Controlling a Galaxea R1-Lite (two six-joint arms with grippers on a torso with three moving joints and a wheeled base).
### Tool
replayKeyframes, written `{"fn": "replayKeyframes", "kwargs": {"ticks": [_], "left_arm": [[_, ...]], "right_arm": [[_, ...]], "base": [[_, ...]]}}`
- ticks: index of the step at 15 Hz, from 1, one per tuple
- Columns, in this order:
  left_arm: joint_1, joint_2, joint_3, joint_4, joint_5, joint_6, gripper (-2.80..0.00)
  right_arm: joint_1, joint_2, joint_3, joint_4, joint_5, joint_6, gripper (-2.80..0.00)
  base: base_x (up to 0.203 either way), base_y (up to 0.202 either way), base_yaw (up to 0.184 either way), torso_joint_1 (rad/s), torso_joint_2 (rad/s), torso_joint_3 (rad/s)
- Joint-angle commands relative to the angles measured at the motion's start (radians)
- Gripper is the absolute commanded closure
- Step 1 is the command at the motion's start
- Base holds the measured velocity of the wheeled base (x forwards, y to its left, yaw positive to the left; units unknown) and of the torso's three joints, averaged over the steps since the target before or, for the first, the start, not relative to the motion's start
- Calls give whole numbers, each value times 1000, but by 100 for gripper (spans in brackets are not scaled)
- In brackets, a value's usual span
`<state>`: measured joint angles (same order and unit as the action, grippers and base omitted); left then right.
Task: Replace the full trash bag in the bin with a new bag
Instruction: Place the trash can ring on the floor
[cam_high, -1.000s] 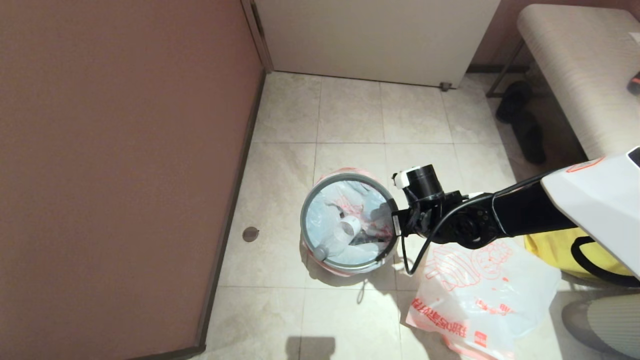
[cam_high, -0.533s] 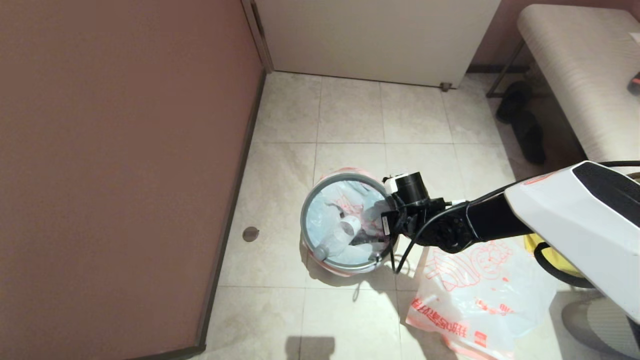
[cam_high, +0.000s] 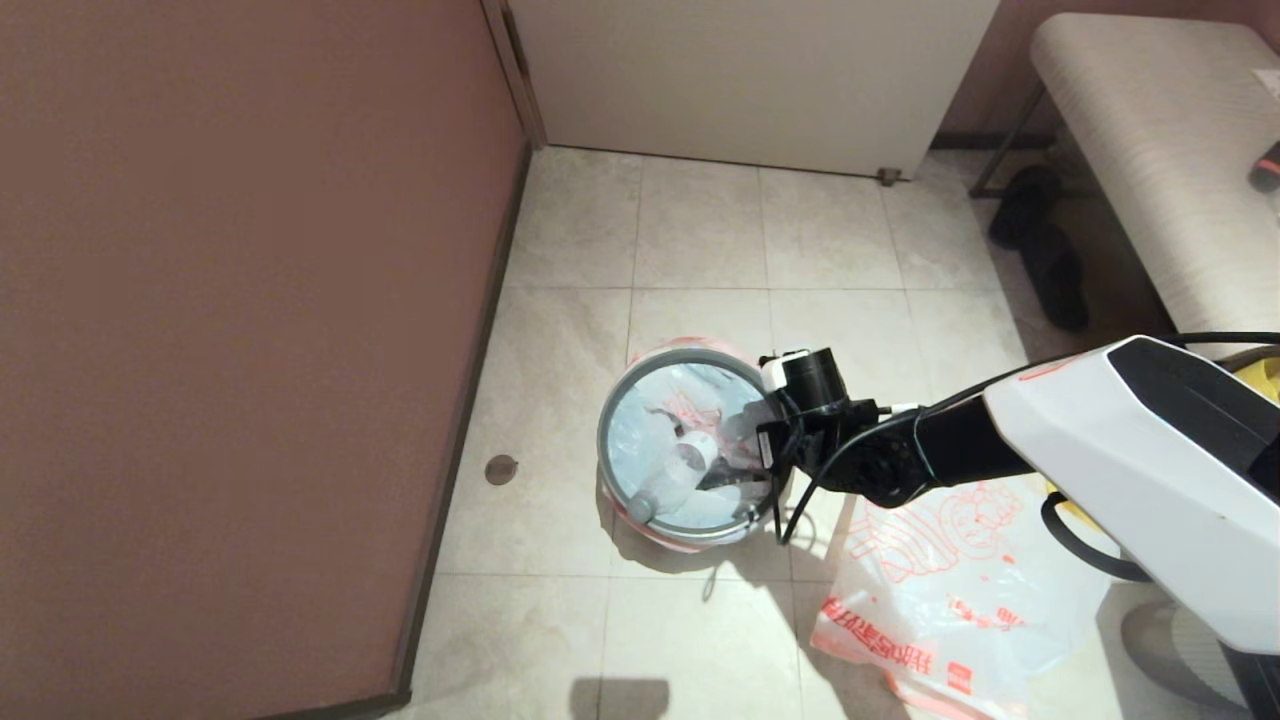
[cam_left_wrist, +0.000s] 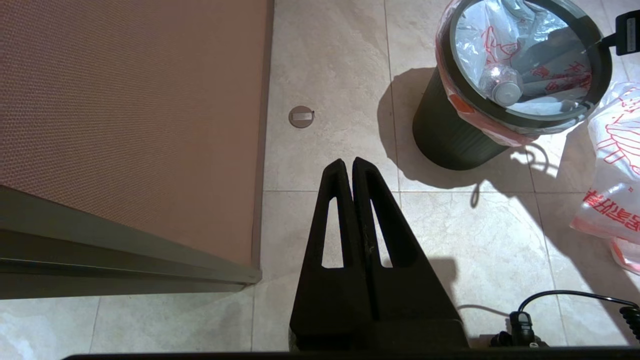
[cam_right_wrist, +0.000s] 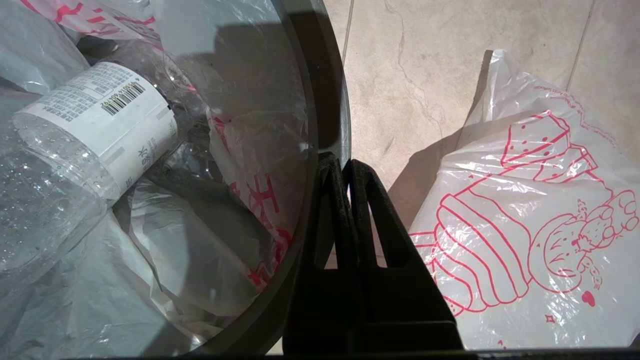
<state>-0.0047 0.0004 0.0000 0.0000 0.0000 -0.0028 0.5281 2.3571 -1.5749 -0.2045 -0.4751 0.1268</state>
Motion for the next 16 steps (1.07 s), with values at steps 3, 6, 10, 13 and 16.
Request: {"fn": "replayKeyframes", "kwargs": {"ticks": [3, 6, 10, 13, 16], "left_arm": [[0, 0, 0, 0, 0, 0, 0], [0, 0, 0, 0, 0, 0, 0], [0, 0, 0, 0, 0, 0, 0], [0, 0, 0, 0, 0, 0, 0], [0, 0, 0, 0, 0, 0, 0]], "right_arm": [[7, -18, 2, 10, -4, 1, 0], [12, -16, 23, 8, -8, -5, -280], [15, -40, 23, 4, -10, -4, -280], [12, -13, 22, 2, -10, -3, -280], [12, 8, 14, -3, -8, -3, 0]], "base": [[0, 0, 0, 0, 0, 0], [0, 0, 0, 0, 0, 0], [0, 0, 0, 0, 0, 0], [0, 0, 0, 0, 0, 0], [0, 0, 0, 0, 0, 0]]}}
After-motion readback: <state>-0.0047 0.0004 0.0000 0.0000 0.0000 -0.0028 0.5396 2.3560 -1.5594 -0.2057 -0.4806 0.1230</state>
